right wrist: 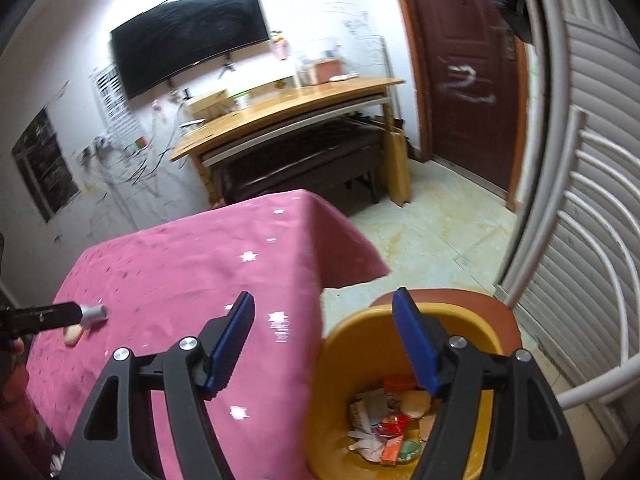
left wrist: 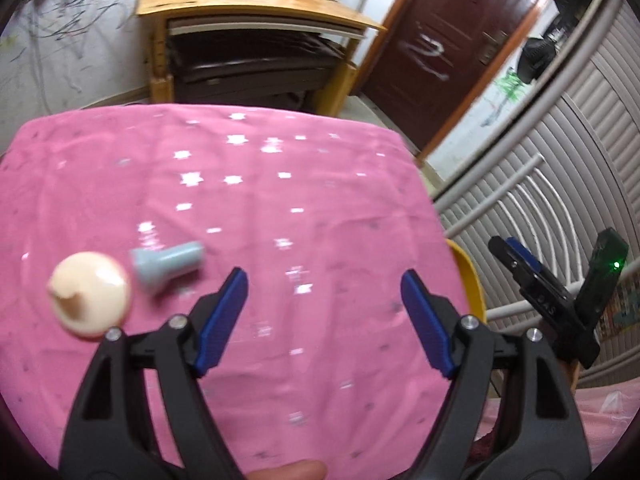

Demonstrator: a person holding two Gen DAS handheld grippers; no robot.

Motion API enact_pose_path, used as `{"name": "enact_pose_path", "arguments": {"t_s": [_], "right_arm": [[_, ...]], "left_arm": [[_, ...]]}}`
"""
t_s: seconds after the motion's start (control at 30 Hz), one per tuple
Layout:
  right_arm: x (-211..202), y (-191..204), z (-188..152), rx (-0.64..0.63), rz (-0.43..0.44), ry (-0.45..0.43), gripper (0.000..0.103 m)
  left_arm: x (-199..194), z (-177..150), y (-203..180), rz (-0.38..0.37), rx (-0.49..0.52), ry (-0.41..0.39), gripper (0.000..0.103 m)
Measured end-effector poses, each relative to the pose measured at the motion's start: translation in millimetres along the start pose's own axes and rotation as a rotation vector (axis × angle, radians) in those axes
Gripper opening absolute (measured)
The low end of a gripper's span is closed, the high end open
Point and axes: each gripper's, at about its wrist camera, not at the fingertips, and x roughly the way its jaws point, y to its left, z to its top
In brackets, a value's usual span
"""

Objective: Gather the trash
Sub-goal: 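Move both open grippers back toward the table, then grasp the cream round lid with the left gripper while the right gripper grasps the light-blue funnel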

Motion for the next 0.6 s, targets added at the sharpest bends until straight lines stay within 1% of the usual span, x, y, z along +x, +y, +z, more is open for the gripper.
{"name": "enact_pose_path", "arguments": {"t_s": [0.07,0.2,0.3,0.33,0.37,0.5,0.6], "right_arm": [[3.9,15.5,0.9,-0.026,0.027,0.008,0.066],[12.9,45.4,1.7,-0.065,0.063,0.022,0.069],[23.7,69.5,3.4,-0.082,0.117,0.040,0.070],[26.9,79.1,3.9,-0.090,0.132,0.046,0.070],[29.4,85.6,3.9,-0.098,0.143,0.052,0.070],[45.7,131.0,5.0,-0.162,0.214,0.094,0.071],[54.0,157.3,4.3,-0.205,0.241,0.118,0.072]], "left_arm": [[-7.7,-1.3,14.9,0.016,-0.020,-0.010,0.081],[-22.5,-3.6,42.0,0.053,-0.049,-0.036,0.081],[-31.7,-3.1,62.2,0.084,-0.068,-0.048,0.082],[-34.2,-2.6,68.6,0.101,-0.073,-0.053,0.085],[-35.8,-1.2,73.5,0.116,-0.079,-0.058,0.086],[-43.6,-0.1,100.3,0.179,-0.099,-0.071,0.086],[-45.0,-1.9,118.1,0.240,-0.094,-0.071,0.086]]}}
